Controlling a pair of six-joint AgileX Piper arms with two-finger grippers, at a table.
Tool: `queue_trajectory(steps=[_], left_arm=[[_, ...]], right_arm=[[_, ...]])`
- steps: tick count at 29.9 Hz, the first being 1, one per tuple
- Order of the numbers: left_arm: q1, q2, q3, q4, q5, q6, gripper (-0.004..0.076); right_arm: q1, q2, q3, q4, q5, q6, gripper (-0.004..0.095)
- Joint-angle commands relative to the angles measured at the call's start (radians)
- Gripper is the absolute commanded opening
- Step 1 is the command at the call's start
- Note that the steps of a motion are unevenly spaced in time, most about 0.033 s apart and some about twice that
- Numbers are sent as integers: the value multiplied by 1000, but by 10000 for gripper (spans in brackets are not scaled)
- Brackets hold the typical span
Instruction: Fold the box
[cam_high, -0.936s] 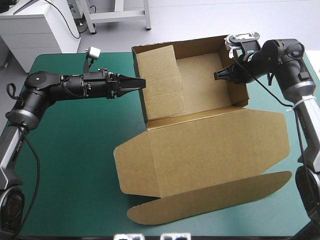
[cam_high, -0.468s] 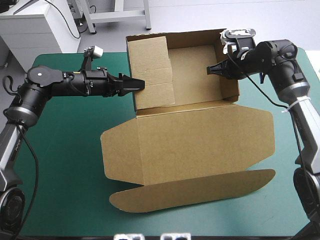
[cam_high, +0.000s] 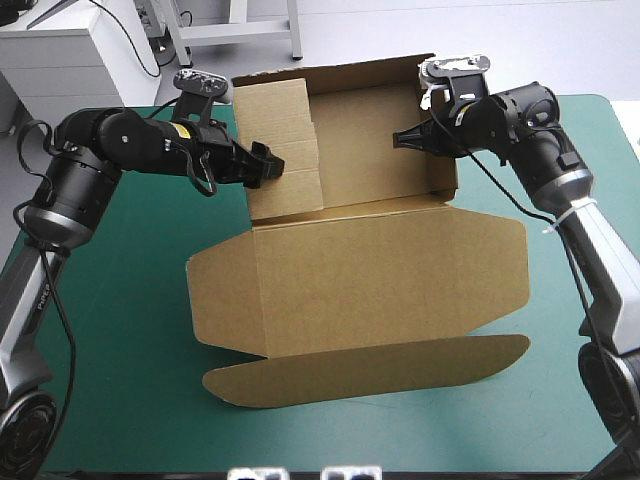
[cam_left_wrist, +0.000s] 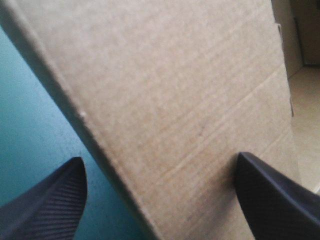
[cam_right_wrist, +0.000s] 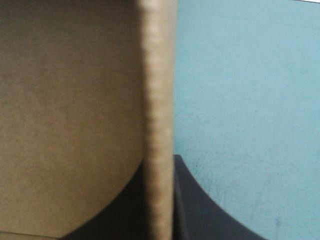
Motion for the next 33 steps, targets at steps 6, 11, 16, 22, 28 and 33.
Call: queue_trajectory(steps=[6, 11, 16, 22, 28, 33], left_arm=[[-45, -40, -37, 99, -96, -199, 508], [-45, -40, -37, 138, -119, -225, 415], [-45, -40, -37, 194, -121, -245, 366], [-45, -40, -37, 175, -136, -210, 105], [-45, -11, -37, 175, -132, -191, 11], [-45, 66, -37, 175, -88, -191, 11]], right_arm=[[5, -53, -35, 55, -80, 14, -13], [5, -53, -35, 82, -98, 14, -13], [5, -53, -35, 76, -98, 4, -13], [5, -53, -35, 74, -77, -14, -13], [5, -52, -35, 74, -18, -60, -14], [5, -15, -35, 74, 50, -87, -14]])
